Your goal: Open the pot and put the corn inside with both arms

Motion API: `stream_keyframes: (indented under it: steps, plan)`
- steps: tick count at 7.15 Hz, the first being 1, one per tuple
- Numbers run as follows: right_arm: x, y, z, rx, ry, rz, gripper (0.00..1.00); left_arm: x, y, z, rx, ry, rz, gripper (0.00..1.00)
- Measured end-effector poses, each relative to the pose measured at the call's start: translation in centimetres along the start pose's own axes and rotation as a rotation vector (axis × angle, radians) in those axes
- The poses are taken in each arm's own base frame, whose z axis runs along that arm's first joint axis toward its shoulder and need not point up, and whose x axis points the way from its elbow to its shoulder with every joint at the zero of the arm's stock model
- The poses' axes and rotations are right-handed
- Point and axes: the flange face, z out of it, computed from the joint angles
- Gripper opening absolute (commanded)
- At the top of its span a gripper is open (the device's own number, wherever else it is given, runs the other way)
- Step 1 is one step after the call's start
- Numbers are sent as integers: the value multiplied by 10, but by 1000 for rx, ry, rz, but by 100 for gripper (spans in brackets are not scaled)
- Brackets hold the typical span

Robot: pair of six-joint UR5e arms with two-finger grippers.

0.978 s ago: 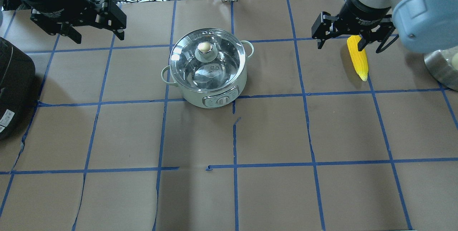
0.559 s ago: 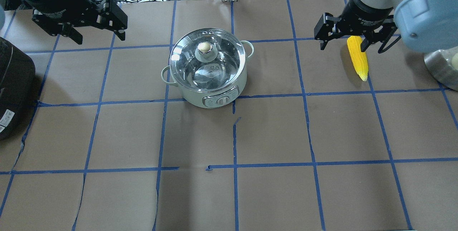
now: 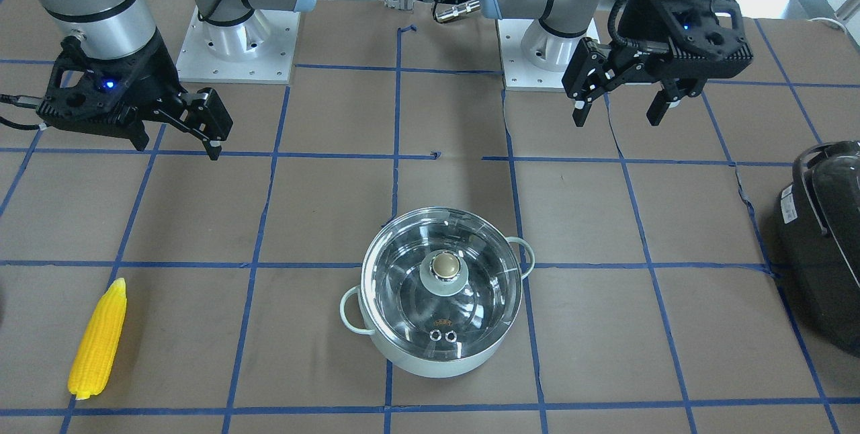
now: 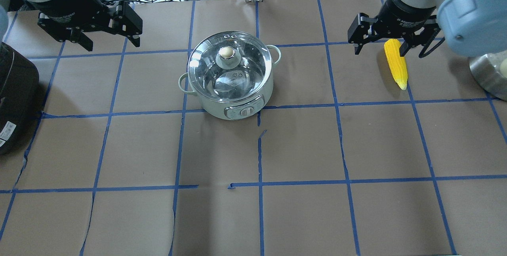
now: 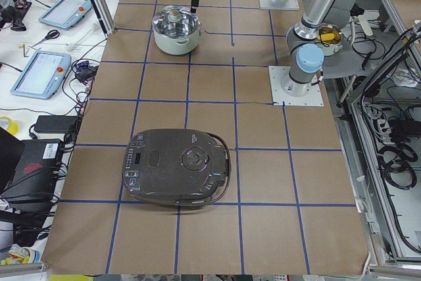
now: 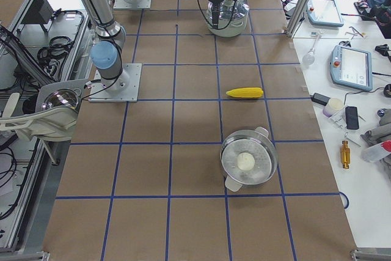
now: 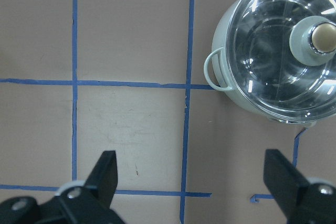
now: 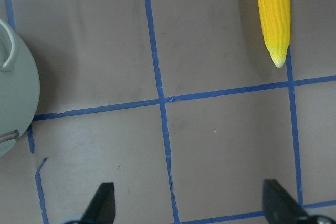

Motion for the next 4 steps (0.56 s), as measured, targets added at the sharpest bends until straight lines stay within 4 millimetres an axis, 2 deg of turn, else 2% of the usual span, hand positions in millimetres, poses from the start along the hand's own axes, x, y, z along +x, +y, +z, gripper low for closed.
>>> stream_keyframes:
  steps: [2, 4]
  plan:
    - [0, 1, 3, -14, 2, 0, 100, 0, -2, 1, 0, -2, 1, 100]
    - [1, 2, 6, -22, 11, 1, 100, 17, -22, 7, 15, 19, 19, 100]
